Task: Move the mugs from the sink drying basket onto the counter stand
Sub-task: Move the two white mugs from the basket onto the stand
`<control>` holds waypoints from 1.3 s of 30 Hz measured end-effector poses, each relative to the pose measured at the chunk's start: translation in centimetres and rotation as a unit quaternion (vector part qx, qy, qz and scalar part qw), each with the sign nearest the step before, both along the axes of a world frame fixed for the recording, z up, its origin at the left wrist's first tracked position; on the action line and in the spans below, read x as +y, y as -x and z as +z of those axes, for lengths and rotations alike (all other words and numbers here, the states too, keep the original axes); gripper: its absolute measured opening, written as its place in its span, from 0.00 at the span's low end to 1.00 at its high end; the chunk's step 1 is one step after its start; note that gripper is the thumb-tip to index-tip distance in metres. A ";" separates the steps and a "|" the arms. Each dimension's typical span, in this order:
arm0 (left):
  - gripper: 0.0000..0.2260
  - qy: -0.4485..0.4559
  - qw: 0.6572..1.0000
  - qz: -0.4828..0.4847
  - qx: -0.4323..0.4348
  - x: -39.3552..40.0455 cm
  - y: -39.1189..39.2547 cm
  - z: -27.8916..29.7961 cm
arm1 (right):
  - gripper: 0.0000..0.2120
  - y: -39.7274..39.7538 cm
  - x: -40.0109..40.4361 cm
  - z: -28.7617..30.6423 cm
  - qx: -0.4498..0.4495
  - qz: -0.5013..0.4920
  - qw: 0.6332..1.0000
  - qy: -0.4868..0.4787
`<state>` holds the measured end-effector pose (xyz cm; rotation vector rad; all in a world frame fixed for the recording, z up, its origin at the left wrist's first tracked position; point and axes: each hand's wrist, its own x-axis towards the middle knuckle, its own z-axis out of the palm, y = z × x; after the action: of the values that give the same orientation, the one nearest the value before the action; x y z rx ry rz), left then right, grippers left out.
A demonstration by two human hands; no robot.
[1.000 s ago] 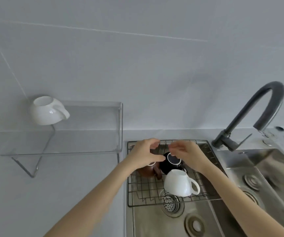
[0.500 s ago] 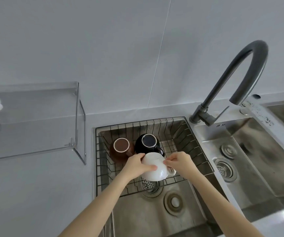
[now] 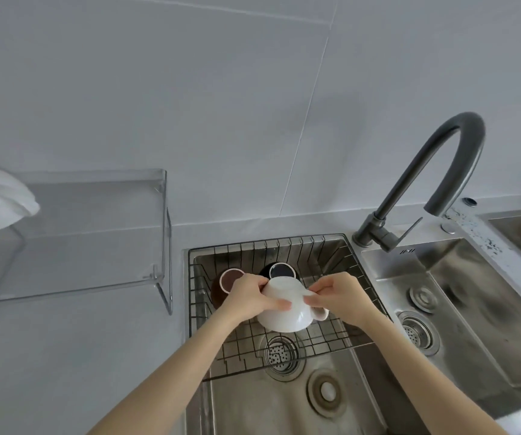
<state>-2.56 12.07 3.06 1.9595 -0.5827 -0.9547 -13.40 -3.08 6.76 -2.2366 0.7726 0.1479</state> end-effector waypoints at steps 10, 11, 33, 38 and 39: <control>0.19 0.116 0.976 0.105 -0.149 7.3 -5.2 14.5 | 0.06 -7.1 5.2 13.6 -0.193 0.073 0.977 0.055; 0.19 0.122 0.972 0.116 -0.166 8.5 -5.7 15.5 | 0.06 -7.9 6.2 14.5 -0.209 0.081 0.973 0.052; 0.25 0.115 0.936 0.268 -0.197 34.1 -12.7 13.6 | 0.08 -19.4 30.8 9.6 -0.278 0.190 0.939 -0.065; 0.25 0.116 0.940 0.263 -0.182 36.2 -13.3 12.4 | 0.08 -20.1 32.9 8.0 -0.264 0.182 0.944 -0.073; 0.25 0.118 0.941 0.262 -0.181 36.4 -13.4 12.1 | 0.08 -20.2 33.2 7.7 -0.264 0.180 0.945 -0.073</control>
<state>10.80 48.46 15.18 1.9338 -0.3231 -0.1845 6.78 30.07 14.50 -2.1105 0.0600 -0.2108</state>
